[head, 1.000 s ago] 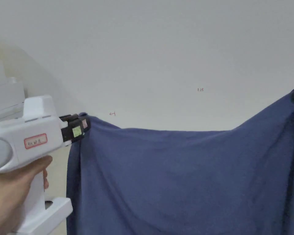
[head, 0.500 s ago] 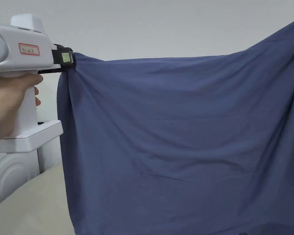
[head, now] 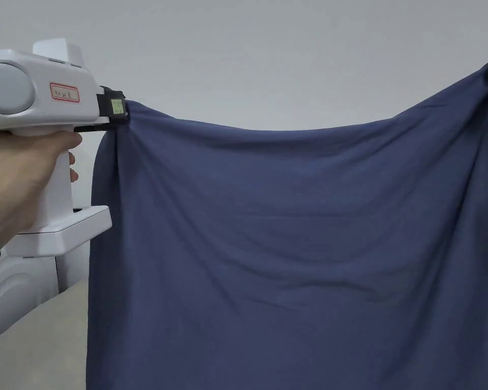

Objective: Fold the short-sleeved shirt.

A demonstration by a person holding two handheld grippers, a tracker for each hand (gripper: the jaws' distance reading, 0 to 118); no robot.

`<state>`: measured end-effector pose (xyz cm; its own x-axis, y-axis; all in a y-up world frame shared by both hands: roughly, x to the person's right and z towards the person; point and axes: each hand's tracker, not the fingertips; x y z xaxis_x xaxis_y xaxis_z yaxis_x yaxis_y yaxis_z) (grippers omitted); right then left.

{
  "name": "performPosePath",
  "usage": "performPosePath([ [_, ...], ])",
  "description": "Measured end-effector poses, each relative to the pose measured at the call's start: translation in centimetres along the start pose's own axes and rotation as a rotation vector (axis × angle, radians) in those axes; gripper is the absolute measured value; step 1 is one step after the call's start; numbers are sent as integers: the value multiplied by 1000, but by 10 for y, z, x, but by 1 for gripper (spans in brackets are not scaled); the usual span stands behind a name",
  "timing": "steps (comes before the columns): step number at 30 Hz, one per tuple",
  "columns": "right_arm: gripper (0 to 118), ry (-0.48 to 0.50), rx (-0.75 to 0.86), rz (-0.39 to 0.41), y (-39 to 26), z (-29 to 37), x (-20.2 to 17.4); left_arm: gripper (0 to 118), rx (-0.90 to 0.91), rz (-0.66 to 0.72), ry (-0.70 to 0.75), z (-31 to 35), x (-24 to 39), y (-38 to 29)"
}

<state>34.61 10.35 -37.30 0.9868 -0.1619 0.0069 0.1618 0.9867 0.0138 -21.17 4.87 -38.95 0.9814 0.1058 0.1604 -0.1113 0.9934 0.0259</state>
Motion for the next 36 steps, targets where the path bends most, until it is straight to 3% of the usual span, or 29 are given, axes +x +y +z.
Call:
performPosePath([
  [15, 2, -13, -46, 9, -23, -115, 0, 4, -83, -15, 17, -124, -14, -35],
  [22, 2, -31, -72, 52, -27, -170, -8, 4, -109, -31, 51, -190, -21, -46],
  [32, 2, -12, -164, 106, -92, -234, -8, 4, -191, -28, 30, -243, -29, -119],
  [36, 2, -11, -248, 13, -154, -254, 5, 4, -311, 43, 33, -255, -37, -183],
])
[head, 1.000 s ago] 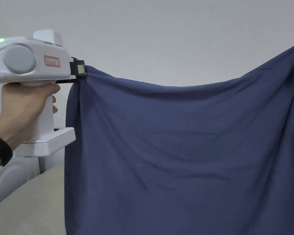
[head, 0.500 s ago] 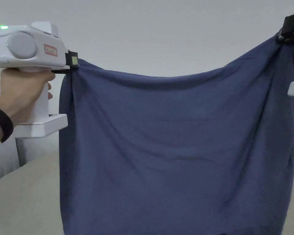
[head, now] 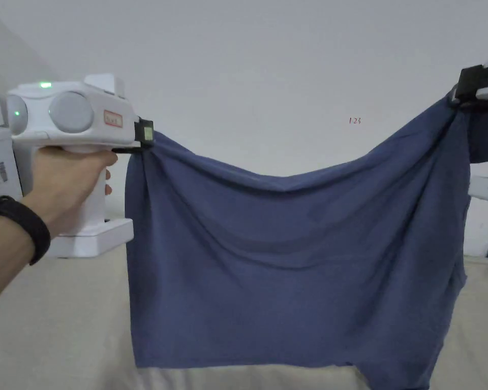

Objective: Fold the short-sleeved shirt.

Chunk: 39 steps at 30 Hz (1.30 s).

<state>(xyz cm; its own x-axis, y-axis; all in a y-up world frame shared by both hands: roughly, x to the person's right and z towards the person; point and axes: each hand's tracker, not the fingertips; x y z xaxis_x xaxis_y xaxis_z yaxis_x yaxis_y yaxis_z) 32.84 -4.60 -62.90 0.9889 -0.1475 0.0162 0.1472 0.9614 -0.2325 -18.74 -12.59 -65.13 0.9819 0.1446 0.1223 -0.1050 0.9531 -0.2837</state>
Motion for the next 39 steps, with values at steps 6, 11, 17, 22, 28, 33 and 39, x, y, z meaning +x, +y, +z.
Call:
performPosePath([
  [6, 2, 40, -53, -77, -82, -8, 11, 4, -117, 135, -34, -1, -13, -87],
  [11, 2, 164, -24, -91, -141, 79, 25, 4, -100, 162, -114, 82, -22, -143],
  [17, 2, 177, -99, -78, -257, 233, 53, 4, -116, 185, -196, 219, -31, -253],
  [22, 2, 169, -170, -225, -359, 341, 74, 4, -166, 291, -153, 315, -39, -349],
  [28, 2, 34, -248, -340, -440, 447, 87, 4, -215, 347, -126, 403, -46, -406],
  [33, 2, 21, -270, -354, -464, 471, 96, 4, -300, 344, -118, 414, -49, -425],
  [39, 2, 25, -264, -346, -464, 435, 97, 5, -295, 348, -119, 379, -48, -423],
])
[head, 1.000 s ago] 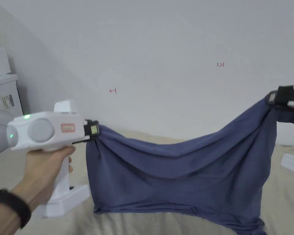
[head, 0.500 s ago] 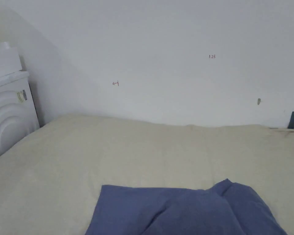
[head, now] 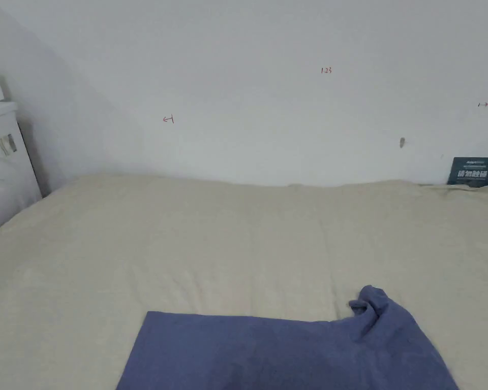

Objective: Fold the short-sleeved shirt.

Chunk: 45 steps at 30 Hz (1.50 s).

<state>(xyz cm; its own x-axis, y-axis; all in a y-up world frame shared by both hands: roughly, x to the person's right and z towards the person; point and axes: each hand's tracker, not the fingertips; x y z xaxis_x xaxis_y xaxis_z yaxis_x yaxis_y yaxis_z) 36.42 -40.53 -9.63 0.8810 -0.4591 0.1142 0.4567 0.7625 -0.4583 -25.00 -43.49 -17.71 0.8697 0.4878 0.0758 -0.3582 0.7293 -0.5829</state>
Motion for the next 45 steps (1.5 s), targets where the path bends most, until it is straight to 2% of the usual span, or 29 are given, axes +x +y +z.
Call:
performPosePath([
  [2, 3, -19, -9, 18, 4, -15, -2, 17, 3, -6, 41, -14, 0, 6],
  [3, 6, -42, -23, 34, 5, -23, 0, 31, -29, -6, 79, -22, -4, 10],
  [4, 19, -84, -47, 67, 5, -27, 1, 58, -28, -1, 84, -25, -4, 13],
  [5, 40, -130, -26, 70, 2, -29, 6, 77, -24, 3, 121, -26, -7, 15],
  [7, 80, -183, 5, 75, 2, -26, 10, 110, -9, 2, 137, -22, -12, 20],
  [8, 86, -189, 30, 87, 2, -21, 11, 117, -7, 2, 137, -16, -14, 20],
  [11, 87, -210, 80, 106, 3, -6, 6, 118, 19, 3, 147, -2, -11, 26],
  [16, 87, -147, 85, -6, 5, 0, 3, 118, 46, -45, 134, 14, 9, 32],
  [18, 87, -140, 106, 13, 6, 0, -5, 118, 95, -50, 113, 16, 20, 36],
  [20, 87, -143, 93, 40, 9, -2, -17, 117, 100, -46, 81, 16, 29, 41],
  [21, 87, -117, 85, 83, 11, -3, -26, 117, 108, -53, 79, 16, 36, 42],
  [24, 87, -123, 97, 181, 11, -6, -49, 116, 140, -121, 66, 13, 54, 43],
  [25, 86, -111, 101, 196, 10, -8, -54, 113, 143, -134, 78, 13, 60, 43],
  [27, 86, -117, 100, 239, 6, -9, -69, 100, 160, -185, 82, 14, 72, 40],
  [30, 81, -103, 83, 286, -5, -14, -84, 56, 166, -232, 101, 15, 83, 30],
  [31, 63, -87, 74, 296, -10, -14, -89, 44, 154, -238, 91, 14, 84, 27],
  [33, 23, -89, 53, 307, -20, -17, -95, 34, 108, -221, 63, 13, 82, 22],
  [34, 7, -83, 27, 313, -25, -20, -96, 22, 98, -205, 54, 14, 80, 17],
  [35, 5, -83, 21, 310, -30, -20, -97, 9, 76, -190, 52, 13, 78, 14],
  [36, 2, -70, 11, 299, -35, -20, -97, 0, 41, -176, 81, 12, 74, 11],
  [42, 0, -66, -29, 276, -43, -22, -97, 0, 21, -206, 115, 24, 62, -5],
  [45, 0, -40, -45, 238, -40, -22, -95, 0, 18, -219, 133, 26, 57, -5],
])
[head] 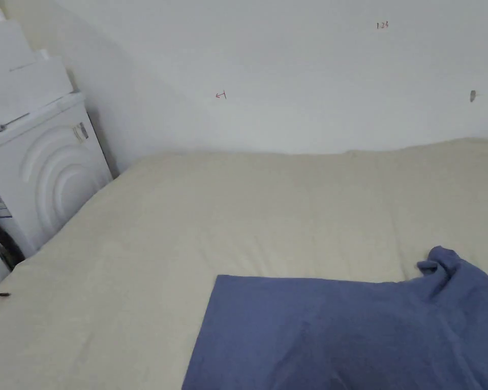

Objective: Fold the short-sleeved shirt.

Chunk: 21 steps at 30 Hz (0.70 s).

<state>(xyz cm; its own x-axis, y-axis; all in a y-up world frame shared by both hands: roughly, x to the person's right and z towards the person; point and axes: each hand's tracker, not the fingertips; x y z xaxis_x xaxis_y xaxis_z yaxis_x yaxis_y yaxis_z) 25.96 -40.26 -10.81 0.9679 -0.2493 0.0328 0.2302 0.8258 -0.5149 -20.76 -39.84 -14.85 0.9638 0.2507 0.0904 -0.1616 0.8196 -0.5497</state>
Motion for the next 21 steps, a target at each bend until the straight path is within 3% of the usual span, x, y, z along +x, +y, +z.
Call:
performPosePath([
  [8, 0, 12, 6, 4, -3, 2, -1, 2, -71, 31, 83, -26, -23, -17],
  [9, 0, 14, 2, -1, -3, 2, 0, 11, -99, 32, 121, -32, -26, -21],
  [12, 0, 23, -16, -35, -9, -1, 5, 72, -164, -4, 144, -54, -32, -31],
  [13, 0, 27, -26, -45, -10, -1, 7, 81, -171, 0, 147, -60, -34, -33],
  [21, 0, 2, -48, -58, -14, 1, 13, 81, -299, 35, 186, -106, -51, -51],
])
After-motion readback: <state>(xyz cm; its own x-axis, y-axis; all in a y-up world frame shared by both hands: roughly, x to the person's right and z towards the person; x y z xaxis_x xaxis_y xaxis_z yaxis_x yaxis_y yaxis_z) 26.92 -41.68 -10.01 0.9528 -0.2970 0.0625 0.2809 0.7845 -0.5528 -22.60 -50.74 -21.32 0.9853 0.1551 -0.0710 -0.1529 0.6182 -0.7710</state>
